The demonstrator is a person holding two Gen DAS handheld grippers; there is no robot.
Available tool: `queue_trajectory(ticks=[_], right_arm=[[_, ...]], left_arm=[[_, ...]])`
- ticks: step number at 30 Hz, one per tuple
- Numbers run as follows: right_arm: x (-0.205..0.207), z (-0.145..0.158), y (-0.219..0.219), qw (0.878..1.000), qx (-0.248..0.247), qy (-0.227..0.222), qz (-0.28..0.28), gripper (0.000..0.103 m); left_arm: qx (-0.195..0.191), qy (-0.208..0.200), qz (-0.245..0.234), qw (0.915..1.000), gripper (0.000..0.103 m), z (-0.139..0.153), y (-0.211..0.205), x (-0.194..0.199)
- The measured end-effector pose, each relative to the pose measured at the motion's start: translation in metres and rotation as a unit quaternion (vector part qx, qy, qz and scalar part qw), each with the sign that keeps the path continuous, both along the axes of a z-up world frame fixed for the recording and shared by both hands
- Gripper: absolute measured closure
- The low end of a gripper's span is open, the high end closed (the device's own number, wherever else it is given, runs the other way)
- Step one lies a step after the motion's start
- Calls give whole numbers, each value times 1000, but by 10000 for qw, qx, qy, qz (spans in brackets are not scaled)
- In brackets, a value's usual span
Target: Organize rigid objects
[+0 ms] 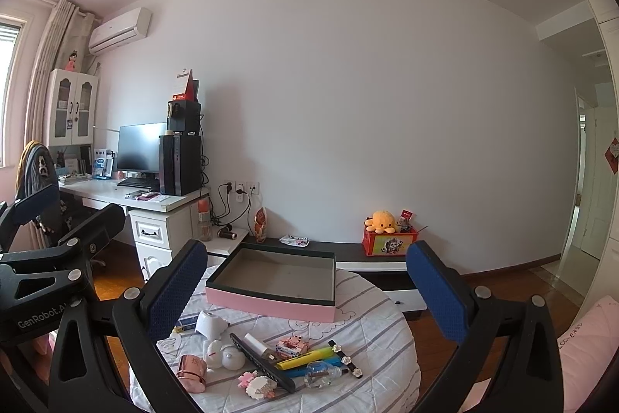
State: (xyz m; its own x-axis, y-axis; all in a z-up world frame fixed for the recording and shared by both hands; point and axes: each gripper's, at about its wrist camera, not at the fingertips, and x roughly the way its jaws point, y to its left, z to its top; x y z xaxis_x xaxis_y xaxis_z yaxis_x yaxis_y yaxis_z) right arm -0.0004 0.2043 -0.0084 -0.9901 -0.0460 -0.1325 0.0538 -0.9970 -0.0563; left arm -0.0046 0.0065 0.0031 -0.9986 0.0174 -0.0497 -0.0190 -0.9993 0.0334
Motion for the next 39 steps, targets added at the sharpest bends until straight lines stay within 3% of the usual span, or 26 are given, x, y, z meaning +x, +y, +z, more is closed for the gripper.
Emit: queue_trajectory(ticks=[9,21,25,29,34,39], right_arm=[[-9,-8,-2,9999,21,-147,6,0],[-63,-62,4,9953,128,-961,-11,0],[-86,-97,16,9888,168,-1478,-154,0],[-105,-132,28,9803,114,-1962,-204,0],[-122,-168,38,9713,99,-2364,-251,0],[-134,-189,46,9640,80,-2649,-239,0]], left_arm=[[-12,-124,-40,9999,0,-12,-2,-14],[-117,-871,-108,9961,0,-66,-7,-67],[-230,-1590,88,9870,0,-113,-14,-95],[-209,-2393,53,9707,0,-161,-17,-117],[-340,-2864,109,9575,0,-199,-12,-126],[-207,-3179,15,9479,0,-216,-6,-128]])
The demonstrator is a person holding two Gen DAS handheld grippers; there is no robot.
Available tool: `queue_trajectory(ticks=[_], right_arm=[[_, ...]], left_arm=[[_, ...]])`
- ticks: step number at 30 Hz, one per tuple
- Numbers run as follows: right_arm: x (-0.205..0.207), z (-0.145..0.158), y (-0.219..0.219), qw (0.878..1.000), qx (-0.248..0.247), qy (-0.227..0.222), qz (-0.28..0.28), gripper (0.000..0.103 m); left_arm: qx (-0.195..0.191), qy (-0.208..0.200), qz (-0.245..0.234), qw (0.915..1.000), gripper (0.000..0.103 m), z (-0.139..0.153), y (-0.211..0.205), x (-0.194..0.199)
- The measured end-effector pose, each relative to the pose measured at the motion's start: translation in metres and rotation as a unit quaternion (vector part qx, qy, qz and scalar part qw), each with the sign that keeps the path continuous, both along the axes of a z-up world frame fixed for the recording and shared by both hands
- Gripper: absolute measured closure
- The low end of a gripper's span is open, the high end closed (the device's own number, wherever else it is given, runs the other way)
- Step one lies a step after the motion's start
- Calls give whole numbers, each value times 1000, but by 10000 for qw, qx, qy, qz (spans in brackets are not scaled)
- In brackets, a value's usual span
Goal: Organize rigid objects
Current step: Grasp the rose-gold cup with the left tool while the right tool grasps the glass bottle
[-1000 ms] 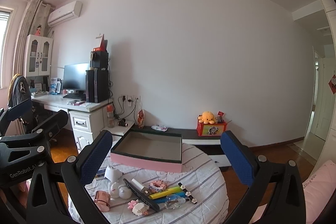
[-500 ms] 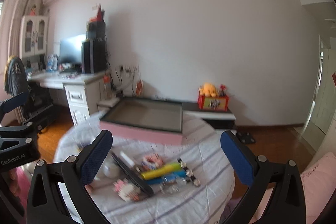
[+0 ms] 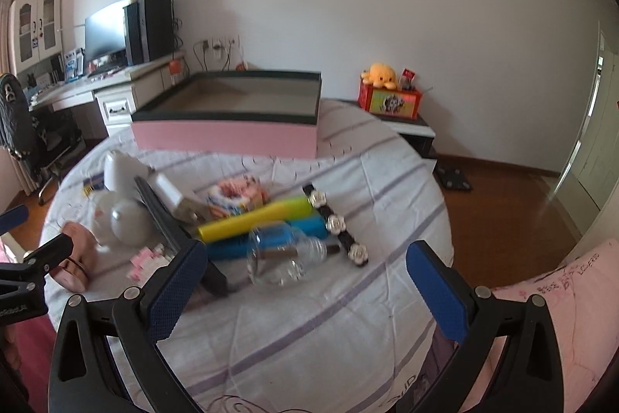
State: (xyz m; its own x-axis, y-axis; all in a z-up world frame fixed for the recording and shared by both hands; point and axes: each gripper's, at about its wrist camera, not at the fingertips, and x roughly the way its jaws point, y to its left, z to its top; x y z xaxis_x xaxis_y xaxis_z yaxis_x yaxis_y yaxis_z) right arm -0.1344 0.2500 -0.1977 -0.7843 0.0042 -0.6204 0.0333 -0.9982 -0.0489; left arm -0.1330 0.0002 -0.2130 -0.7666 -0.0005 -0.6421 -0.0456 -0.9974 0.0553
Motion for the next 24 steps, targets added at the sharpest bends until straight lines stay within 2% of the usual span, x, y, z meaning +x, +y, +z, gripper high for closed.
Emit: queue_trajectory(ticks=[5,10,13,14,16,18,22,24], right_arm=[[-9,-14,4,9998,-19,-219,14,0],[-20,-30,8,9991,-97,-399,101,0],[-23,-39,9,9985,-129,-505,163,0],[-24,-42,11,9983,-143,-542,174,0],[-26,-50,14,9977,-204,-615,221,0],[-24,-54,16,9979,-220,-547,277,0],[-23,-57,15,9982,-163,-425,379,0],[-20,-58,17,9983,-274,-321,399,0]], left_arm=[[-316,-192,150,9992,0,-20,5,-9],[-202,-549,315,9978,0,-36,-10,-23],[202,-536,237,9981,0,-38,-22,-25],[201,-456,182,9986,3,-37,-23,-25],[125,-363,-52,9993,15,-37,-20,-23],[158,-294,-184,9993,42,-34,-18,-21],[157,-202,-344,9991,56,-33,-19,-19],[188,-181,-366,9990,56,-32,-19,-19]])
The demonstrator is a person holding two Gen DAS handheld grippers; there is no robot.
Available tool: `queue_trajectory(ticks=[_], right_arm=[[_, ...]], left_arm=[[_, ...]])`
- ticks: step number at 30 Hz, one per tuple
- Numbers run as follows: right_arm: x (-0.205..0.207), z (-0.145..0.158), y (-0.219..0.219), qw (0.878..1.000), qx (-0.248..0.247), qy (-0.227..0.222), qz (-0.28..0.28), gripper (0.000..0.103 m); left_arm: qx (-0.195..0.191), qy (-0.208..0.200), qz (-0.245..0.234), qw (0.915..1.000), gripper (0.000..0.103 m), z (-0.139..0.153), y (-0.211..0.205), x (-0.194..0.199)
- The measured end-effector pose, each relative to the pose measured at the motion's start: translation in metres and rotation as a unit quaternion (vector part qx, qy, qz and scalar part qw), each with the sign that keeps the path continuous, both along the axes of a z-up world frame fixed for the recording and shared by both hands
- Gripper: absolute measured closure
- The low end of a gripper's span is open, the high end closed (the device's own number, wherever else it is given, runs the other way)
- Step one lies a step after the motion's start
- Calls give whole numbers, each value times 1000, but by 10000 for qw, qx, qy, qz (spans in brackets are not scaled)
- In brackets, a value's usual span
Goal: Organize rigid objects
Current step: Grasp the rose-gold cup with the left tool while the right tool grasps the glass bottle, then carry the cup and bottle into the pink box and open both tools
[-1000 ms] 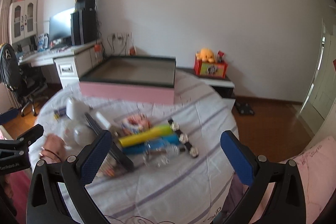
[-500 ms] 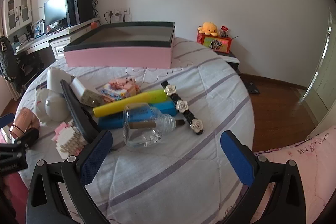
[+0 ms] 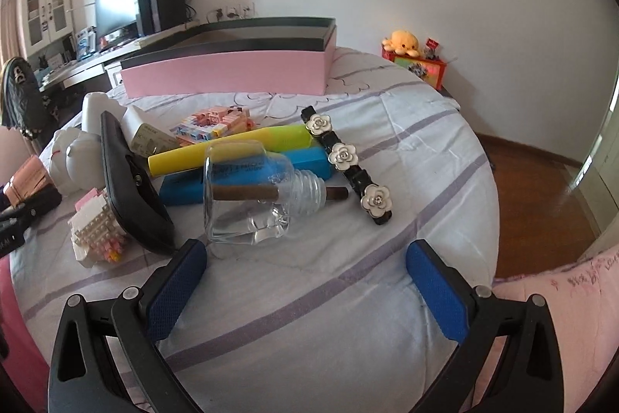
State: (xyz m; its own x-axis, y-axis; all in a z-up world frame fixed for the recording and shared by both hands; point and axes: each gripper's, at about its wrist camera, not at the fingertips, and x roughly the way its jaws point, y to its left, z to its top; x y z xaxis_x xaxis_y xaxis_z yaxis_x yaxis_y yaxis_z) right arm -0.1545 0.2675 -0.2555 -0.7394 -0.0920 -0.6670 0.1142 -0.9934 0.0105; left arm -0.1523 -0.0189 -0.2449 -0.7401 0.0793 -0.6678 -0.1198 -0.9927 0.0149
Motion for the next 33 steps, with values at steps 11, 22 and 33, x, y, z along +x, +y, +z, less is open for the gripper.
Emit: queue_trajectory(ticks=[11,22,33], right_arm=[[2,20,-6,9997,-192,134,52,0],[-31,14,-10,9983,-545,-186,101,29],[-22,26,-5,9987,-486,-49,145,43]], left_arm=[[-41,-1,-89,10000,56,1,-1,-1],[-77,-20,-142,9999,56,2,-2,-4],[165,-13,-241,9996,56,10,-5,-4]])
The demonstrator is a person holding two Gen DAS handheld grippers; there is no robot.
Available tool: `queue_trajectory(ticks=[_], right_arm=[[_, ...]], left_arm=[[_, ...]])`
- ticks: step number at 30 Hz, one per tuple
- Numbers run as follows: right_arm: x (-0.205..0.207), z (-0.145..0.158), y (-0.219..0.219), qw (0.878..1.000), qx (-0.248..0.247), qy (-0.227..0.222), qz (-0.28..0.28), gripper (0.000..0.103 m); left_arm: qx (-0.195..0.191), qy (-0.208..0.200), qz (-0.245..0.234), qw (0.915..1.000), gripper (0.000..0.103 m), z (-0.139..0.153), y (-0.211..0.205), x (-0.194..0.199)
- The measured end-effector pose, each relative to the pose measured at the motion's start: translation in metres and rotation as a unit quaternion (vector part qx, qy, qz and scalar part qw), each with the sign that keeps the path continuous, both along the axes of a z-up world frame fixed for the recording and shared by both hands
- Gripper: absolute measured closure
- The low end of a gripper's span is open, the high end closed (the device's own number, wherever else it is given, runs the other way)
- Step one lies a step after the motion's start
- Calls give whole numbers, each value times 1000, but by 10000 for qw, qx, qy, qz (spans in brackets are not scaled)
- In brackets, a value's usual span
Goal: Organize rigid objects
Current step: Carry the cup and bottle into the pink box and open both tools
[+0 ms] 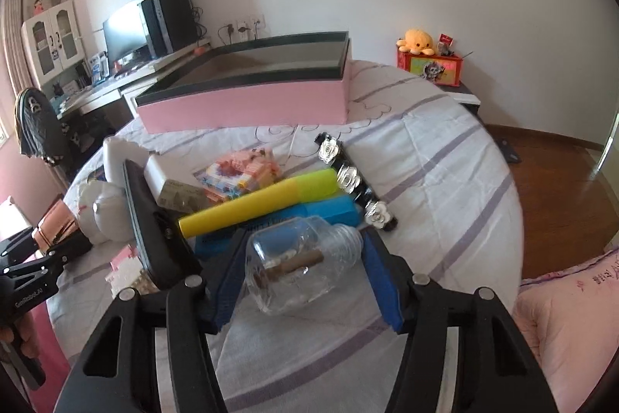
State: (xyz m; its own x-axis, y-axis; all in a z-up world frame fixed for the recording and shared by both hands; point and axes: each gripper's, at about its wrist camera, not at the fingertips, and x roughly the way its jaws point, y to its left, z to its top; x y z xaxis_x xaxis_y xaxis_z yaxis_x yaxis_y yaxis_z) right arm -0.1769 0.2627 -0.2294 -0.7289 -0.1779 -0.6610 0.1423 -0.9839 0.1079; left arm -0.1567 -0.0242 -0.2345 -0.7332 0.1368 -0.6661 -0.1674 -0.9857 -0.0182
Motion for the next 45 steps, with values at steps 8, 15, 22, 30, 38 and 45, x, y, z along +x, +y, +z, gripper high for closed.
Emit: queue_trajectory(ticks=[8,15,22,30,38,45], right_arm=[[0,20,2,9997,73,225,93,43],[-11,56,-11,9970,77,612,467,43],[-48,82,-29,9928,13,771,914,43],[-124,92,-47,9922,188,597,1076,43],[-203,65,-71,9925,423,-50,1147,43],[-237,28,-88,9885,611,-599,1244,43]], left_arm=[[-40,289,-94,9995,56,24,3,0],[40,616,-267,9977,56,53,4,-6],[124,853,-394,9955,56,83,11,-51],[231,724,-589,9954,56,103,27,-144],[192,28,-646,9977,56,79,38,-227],[-83,-456,-504,9977,56,47,41,-256]])
